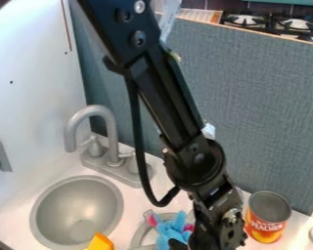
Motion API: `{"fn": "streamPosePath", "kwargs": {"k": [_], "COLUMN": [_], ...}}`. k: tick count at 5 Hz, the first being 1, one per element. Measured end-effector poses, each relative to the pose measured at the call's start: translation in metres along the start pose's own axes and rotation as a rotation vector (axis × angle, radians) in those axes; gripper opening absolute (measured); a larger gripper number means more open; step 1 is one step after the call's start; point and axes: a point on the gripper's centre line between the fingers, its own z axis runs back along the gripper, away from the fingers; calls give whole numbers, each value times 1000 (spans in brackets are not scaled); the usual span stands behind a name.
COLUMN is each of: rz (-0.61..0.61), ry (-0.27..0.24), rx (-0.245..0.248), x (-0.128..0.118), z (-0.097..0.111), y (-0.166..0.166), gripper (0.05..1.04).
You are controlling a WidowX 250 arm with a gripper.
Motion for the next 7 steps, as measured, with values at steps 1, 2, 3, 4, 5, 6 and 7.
{"fn": "streamPosePath", "kwargs": {"k": [1, 2, 3, 4, 5, 6, 7], "rz": [1, -10, -30, -36, -43, -45, -31], "ry": [-40, -47, -81, -89, -60, -46, -39], "rx": [-41, -88, -110, -124, -130, -121, -103], "x": [1, 2, 10, 14, 15, 14, 12], "z": [-13, -28, -30, -31, -32, -32, -32], "y": [7, 12, 15, 14, 13, 9, 8], "gripper": [139, 139, 139, 168, 373, 581, 788]}}
